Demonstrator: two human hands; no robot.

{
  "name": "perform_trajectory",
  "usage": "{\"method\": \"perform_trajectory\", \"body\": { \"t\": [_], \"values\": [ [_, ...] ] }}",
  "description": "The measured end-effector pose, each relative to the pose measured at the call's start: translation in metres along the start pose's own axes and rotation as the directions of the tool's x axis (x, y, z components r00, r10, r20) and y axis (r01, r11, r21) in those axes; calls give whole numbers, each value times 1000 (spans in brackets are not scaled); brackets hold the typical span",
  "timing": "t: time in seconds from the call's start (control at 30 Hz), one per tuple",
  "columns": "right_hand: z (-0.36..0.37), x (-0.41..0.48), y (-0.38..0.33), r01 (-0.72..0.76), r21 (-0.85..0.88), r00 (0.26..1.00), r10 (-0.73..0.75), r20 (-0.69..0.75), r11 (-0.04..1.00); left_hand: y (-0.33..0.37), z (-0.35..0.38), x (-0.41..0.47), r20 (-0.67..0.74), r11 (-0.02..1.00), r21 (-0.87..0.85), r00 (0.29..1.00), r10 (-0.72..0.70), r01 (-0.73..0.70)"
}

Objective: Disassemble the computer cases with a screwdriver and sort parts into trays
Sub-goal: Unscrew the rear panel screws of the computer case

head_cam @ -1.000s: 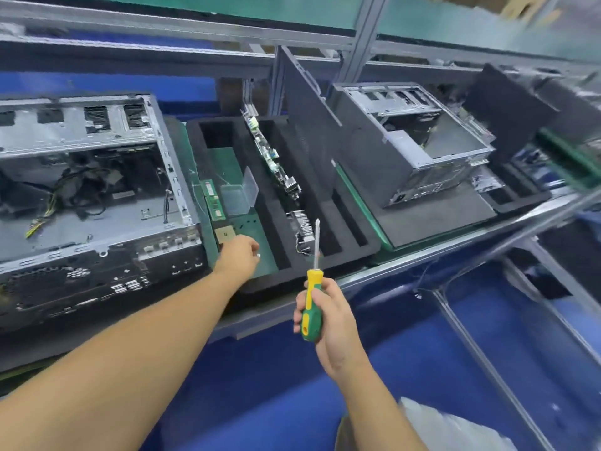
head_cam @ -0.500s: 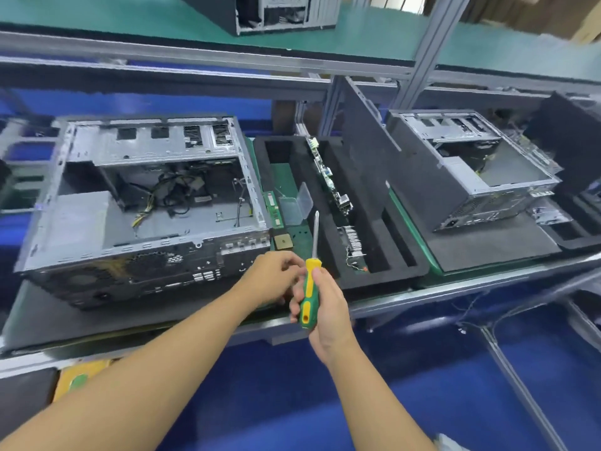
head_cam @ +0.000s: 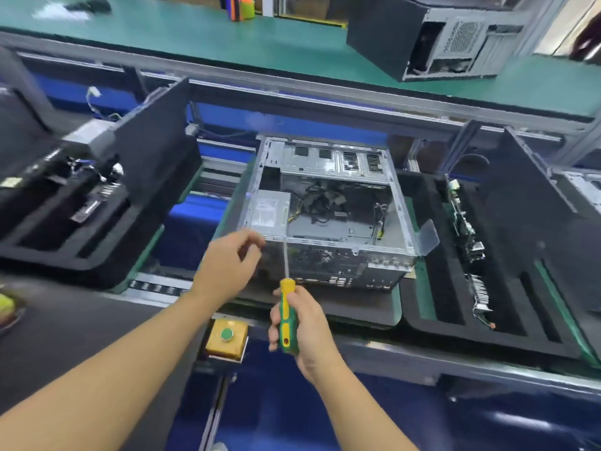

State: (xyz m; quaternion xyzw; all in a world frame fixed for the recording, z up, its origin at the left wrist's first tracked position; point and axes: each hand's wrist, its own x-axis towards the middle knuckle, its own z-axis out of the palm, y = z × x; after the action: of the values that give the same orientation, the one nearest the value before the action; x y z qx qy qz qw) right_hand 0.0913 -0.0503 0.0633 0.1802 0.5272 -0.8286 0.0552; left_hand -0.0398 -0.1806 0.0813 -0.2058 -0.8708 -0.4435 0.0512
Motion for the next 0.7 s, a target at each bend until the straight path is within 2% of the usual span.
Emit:
{"method": "perform_trajectory", "body": {
  "t": [0.03, 0.07, 0.1, 0.2, 0.27, 0.47, 0.7],
  "values": [
    [11, 2, 5, -21, -44, 1000, 21, -3, 999, -10, -10, -1, -105, 996, 67, 992, 65, -58],
    [21, 4, 9, -40, -88, 999, 39, -12, 995, -20, -18, -1, -146, 990, 113, 984, 105, -89],
    [30, 5, 13, -55, -128, 998, 52, -23, 990, -30, -23, 0, -128, 985, 141, 985, 116, -97],
    [49, 12, 22, -93, -174, 995, 85, -56, 980, -52, -30, 3, 74, 988, 149, 997, 32, -43],
    [57, 17, 25, -122, -173, 990, 107, -93, 977, -58, -26, 5, 154, 991, 127, 988, 14, -34],
    [66, 25, 29, -145, -156, 977, 117, -177, 977, -51, -13, 25, 266, 996, 94, 964, -20, -5],
    [67, 26, 32, -131, -150, 977, 102, -188, 980, -48, -16, 35, 256, 999, 20, 965, -54, 51]
  ]
}}
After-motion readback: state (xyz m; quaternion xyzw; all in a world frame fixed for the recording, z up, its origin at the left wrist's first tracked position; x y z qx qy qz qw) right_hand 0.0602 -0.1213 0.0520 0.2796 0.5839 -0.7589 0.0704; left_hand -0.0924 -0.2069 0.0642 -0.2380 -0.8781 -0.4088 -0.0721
